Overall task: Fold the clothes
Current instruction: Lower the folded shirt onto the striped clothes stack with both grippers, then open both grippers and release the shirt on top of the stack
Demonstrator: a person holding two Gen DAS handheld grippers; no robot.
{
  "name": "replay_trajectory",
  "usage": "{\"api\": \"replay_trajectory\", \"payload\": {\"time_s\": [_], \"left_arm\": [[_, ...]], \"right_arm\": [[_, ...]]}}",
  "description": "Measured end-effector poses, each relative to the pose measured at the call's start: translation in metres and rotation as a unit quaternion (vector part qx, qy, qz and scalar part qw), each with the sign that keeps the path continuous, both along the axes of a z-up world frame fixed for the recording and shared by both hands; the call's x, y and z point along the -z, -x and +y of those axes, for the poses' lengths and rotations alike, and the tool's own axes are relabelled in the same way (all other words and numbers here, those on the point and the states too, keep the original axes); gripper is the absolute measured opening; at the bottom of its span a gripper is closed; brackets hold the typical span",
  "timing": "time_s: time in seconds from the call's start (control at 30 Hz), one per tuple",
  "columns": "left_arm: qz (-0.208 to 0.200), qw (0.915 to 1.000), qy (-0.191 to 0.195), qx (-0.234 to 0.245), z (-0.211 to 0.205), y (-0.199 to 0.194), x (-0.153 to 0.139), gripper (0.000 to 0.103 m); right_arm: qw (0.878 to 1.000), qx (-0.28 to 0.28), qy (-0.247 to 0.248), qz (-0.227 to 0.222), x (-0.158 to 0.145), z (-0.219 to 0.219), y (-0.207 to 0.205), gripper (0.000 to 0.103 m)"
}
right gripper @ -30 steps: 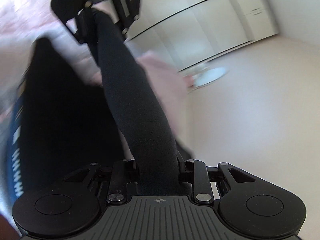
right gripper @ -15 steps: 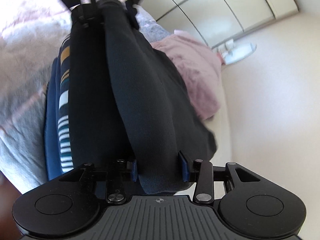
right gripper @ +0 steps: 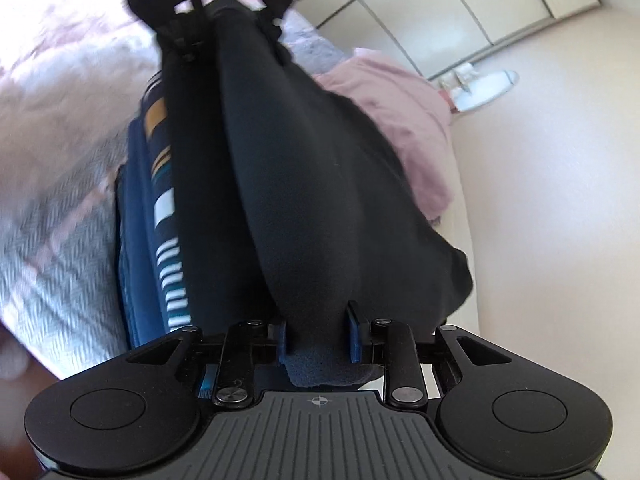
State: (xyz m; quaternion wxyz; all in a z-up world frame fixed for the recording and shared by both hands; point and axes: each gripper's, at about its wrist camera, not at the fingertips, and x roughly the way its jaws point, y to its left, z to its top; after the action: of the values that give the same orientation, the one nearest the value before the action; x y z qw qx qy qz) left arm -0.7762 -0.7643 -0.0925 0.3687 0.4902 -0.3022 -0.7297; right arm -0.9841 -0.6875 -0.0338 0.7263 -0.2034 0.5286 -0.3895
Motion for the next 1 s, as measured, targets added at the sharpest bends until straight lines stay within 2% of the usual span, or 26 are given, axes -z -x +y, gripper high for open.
{"api": "replay_trajectory", "payload": {"time_s": [0.13, 0.2, 0.27, 0.33, 0.43, 0.5, 0.53, 0.6, 0.67, 0.77, 0.83, 0.9, 0.97, 1.0], "left_arm": [[0.024, 0.9996, 0.012, 0.001, 0.013, -0.003, -0.012, 0.037], [0.025, 0.9997, -0.004, 0.001, 0.009, 0.002, -0.008, 0.035], [0.023, 0.9994, -0.024, -0.003, 0.002, 0.008, -0.003, 0.018], [0.025, 0.9991, -0.034, -0.008, -0.003, 0.013, -0.002, 0.016], [0.04, 0.9983, -0.041, -0.012, 0.001, 0.015, -0.01, 0.015], [0.043, 0.9972, -0.058, -0.017, -0.004, 0.02, -0.002, 0.017], [0.042, 0.9969, -0.063, -0.021, 0.001, 0.027, 0.005, 0.017], [0.037, 0.9972, -0.059, -0.026, 0.007, 0.055, 0.005, 0.015], [0.034, 0.9974, -0.055, -0.032, 0.009, 0.078, 0.001, 0.016], [0.043, 0.9964, -0.058, -0.044, 0.015, 0.081, 0.0, 0.02], [0.045, 0.9961, -0.06, -0.047, 0.016, 0.085, 0.002, 0.021], [0.047, 0.996, -0.06, -0.048, 0.013, 0.093, 0.001, 0.022], [0.051, 0.9956, -0.061, -0.049, 0.014, 0.083, -0.005, 0.025], [0.054, 0.9955, -0.061, -0.049, 0.014, 0.081, -0.008, 0.026]], "right_arm": [[1.0, 0.007, 0.0, 0.0, -0.007, 0.008, 0.007, 0.028], [1.0, 0.013, -0.007, -0.011, -0.008, 0.007, 0.008, 0.028], [0.999, 0.021, -0.017, -0.027, -0.007, 0.005, 0.008, 0.028], [0.999, 0.023, -0.023, -0.034, -0.01, 0.006, 0.006, 0.026], [0.998, 0.025, -0.03, -0.041, -0.017, 0.011, 0.002, 0.025], [0.998, 0.025, -0.035, -0.046, -0.022, 0.015, 0.0, 0.025], [0.998, 0.026, -0.038, -0.048, -0.024, 0.016, -0.001, 0.025], [0.998, 0.023, -0.043, -0.034, -0.009, 0.017, -0.006, 0.026], [0.999, 0.019, -0.026, -0.015, 0.001, 0.02, -0.011, 0.03], [0.999, 0.02, -0.013, -0.025, -0.006, 0.024, -0.008, 0.04], [1.0, 0.021, -0.005, -0.018, -0.008, 0.024, -0.007, 0.05], [1.0, 0.024, -0.001, -0.019, -0.01, 0.022, -0.009, 0.051], [0.999, 0.028, 0.003, -0.023, -0.012, 0.019, -0.011, 0.053], [0.999, 0.03, 0.005, -0.025, -0.014, 0.018, -0.013, 0.058]]}}
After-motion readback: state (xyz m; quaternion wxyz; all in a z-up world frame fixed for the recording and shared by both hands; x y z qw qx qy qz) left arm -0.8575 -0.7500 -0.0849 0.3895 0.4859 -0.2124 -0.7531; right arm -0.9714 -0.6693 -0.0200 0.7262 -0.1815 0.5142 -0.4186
